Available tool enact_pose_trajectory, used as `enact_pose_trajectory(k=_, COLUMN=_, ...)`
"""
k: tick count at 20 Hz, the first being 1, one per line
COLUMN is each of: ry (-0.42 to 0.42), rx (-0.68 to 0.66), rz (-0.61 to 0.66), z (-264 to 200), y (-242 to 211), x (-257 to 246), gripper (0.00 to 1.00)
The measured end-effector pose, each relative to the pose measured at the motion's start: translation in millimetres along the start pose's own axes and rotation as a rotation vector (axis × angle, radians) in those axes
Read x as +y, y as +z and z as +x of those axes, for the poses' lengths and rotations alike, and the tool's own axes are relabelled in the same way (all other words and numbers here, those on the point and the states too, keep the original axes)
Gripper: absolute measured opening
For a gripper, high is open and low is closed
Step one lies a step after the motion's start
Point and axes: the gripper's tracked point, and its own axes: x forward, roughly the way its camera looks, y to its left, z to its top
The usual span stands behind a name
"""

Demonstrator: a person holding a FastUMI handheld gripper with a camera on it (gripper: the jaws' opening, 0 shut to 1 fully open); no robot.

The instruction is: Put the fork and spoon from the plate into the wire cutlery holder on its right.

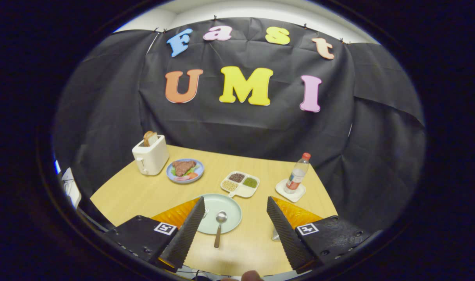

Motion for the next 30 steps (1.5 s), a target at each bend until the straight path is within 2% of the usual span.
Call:
enact_pose_trajectory(k=7, ry=0.071, rx=0.309, rz=-0.049, z=39.7, y=-58.0, x=20.1, gripper=0.95)
enact_pose_trajectory(k=10, ry=0.106, rx=0.458, rz=-0.019, z=53.1, y=-86.7, x=29.6, gripper=0.95)
enact_pose_trajectory(k=16, ry=0.107, rx=0.733, rz=0.014, z=91.3, y=-143.3, x=38.0, gripper=0.96)
enact_pose_trajectory(k=22, ry=0.093, rx=0.87, rz=0.058, z=109.3, y=-179.0, x=35.5, gripper=0.94)
enact_pose_trajectory(k=25, ry=0.09, rx=0.896, rz=0.061, z=119.5, y=-189.5, x=37.0, gripper=0.75)
enact_pose_trajectory(k=27, ry=0.1, rx=0.912, rz=0.073, z=125.1, y=-196.5, x=39.5, gripper=0.75)
enact_pose_trajectory(k=29, ry=0.094, rx=0.932, rz=0.081, z=125.8, y=-201.6, x=40.0, gripper=0.44)
enact_pose_trajectory(k=30, ry=0.096, rx=0.941, rz=0.088, z=123.9, y=-200.9, x=40.3, gripper=0.37)
